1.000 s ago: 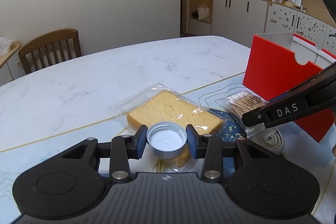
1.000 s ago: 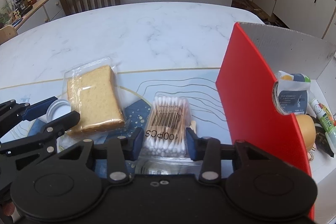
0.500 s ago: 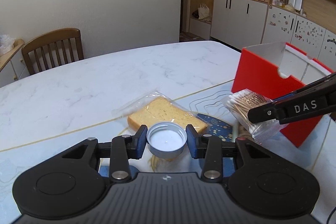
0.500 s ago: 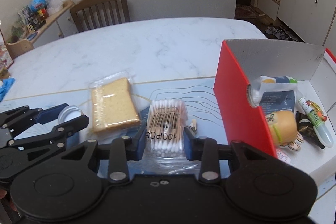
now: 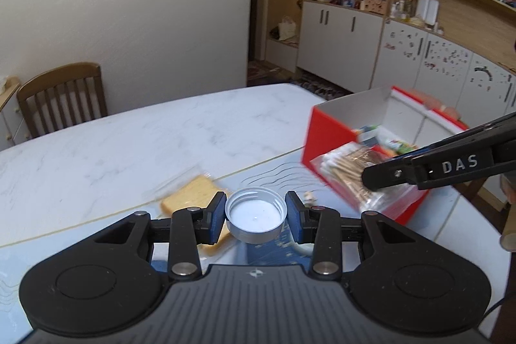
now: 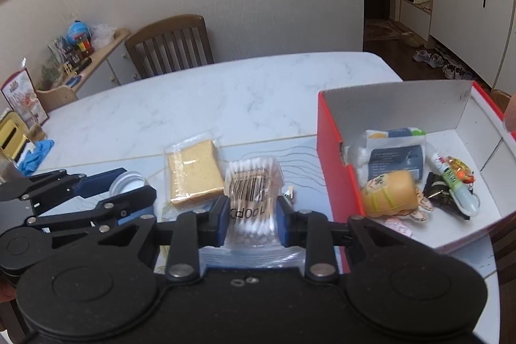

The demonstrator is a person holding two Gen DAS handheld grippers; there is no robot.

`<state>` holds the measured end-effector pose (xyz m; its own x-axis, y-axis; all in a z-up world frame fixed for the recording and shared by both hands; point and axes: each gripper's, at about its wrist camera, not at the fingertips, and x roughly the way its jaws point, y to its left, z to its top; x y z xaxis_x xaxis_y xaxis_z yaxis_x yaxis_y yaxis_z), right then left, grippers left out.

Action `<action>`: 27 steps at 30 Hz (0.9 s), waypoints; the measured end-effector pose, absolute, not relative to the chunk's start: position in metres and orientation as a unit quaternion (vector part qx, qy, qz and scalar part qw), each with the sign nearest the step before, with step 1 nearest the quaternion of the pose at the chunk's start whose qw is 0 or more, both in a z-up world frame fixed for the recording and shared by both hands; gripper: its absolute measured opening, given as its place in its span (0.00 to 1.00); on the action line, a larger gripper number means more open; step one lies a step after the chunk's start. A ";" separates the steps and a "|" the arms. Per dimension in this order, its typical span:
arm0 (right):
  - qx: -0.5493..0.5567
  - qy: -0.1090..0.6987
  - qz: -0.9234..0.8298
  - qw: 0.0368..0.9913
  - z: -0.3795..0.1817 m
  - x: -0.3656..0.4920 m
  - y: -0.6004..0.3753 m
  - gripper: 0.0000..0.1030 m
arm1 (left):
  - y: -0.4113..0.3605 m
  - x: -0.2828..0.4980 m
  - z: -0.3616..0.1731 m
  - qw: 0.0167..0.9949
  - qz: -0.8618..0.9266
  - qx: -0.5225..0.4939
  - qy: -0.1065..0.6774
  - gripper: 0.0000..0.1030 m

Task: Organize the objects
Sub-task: 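Carry the bottle cap and cotton swab pack with both tools into the red box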

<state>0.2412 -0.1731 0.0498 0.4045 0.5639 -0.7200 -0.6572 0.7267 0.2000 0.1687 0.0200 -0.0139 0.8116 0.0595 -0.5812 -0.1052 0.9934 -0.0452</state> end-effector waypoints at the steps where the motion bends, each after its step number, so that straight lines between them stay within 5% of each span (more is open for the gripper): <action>1: -0.056 0.402 0.367 0.837 0.052 0.241 -0.177 0.27 | 0.016 0.169 -0.010 0.952 0.038 -0.035 0.301 0.37; 27: -0.004 0.381 0.309 0.871 0.054 0.309 -0.310 0.26 | -0.115 0.262 0.008 0.949 -0.074 0.017 0.305 0.37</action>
